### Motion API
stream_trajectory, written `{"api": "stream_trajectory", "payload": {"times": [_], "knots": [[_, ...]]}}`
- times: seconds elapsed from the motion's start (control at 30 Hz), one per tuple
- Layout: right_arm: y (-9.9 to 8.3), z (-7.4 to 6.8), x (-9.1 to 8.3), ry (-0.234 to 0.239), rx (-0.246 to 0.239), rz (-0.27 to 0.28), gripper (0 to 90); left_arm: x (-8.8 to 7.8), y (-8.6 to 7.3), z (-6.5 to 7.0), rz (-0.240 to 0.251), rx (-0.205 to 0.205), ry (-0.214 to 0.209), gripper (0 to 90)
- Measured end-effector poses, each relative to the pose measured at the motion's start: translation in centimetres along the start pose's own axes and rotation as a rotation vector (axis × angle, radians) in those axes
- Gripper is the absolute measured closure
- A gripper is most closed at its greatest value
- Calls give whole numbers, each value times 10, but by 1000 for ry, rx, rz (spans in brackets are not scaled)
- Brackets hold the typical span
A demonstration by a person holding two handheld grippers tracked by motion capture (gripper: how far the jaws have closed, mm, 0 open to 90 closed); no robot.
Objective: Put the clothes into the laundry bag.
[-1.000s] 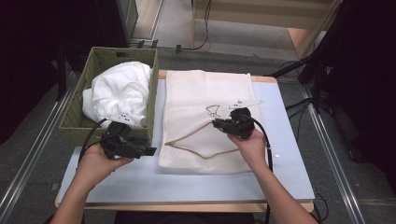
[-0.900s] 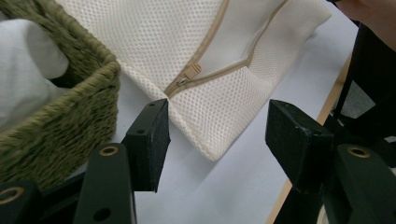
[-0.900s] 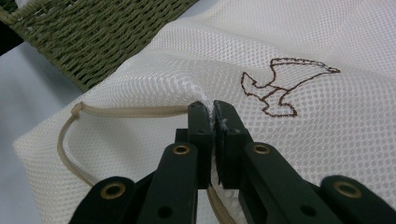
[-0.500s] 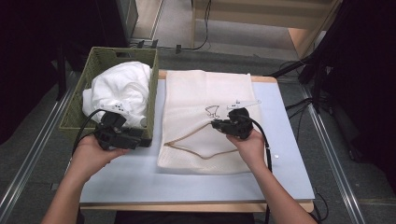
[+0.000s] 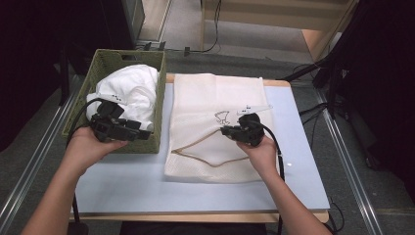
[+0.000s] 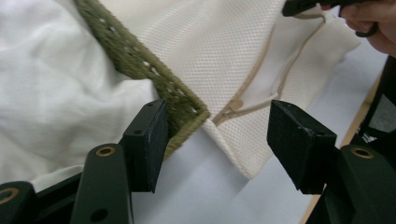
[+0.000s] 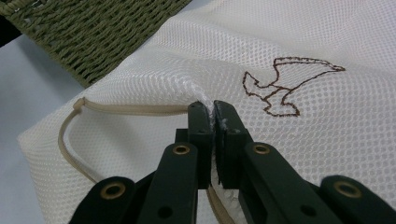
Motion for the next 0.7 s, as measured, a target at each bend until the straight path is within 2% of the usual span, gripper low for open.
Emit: {"api": "stream_trajectory", "payload": {"times": [0.2, 0.3, 0.43, 0.53, 0.7], "knots": [[0, 0, 0, 1, -1, -2, 877, -1, 6, -12, -17, 10, 33, 385], [0, 0, 0, 1, -1, -2, 877, -2, 11, -24, -5, -4, 33, 376], [0, -1, 0, -1, -2, -2, 877, 0, 14, -32, -12, -21, 45, 374], [0, -1, 1, 2, 0, -1, 877, 2, 18, -43, -13, -36, 54, 372], [1, -1, 1, 5, -1, 0, 877, 2, 22, -53, -12, -36, 76, 363]]}}
Point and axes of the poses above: each handheld gripper's, and its own axes: x roughly forward along the jaws, y roughly out of its top, z roughly to its right, the point moved 2 cm from there along x, roughly forward along the jaws, and after that the axes turned 13 degrees about y, right-handed, at the moved point
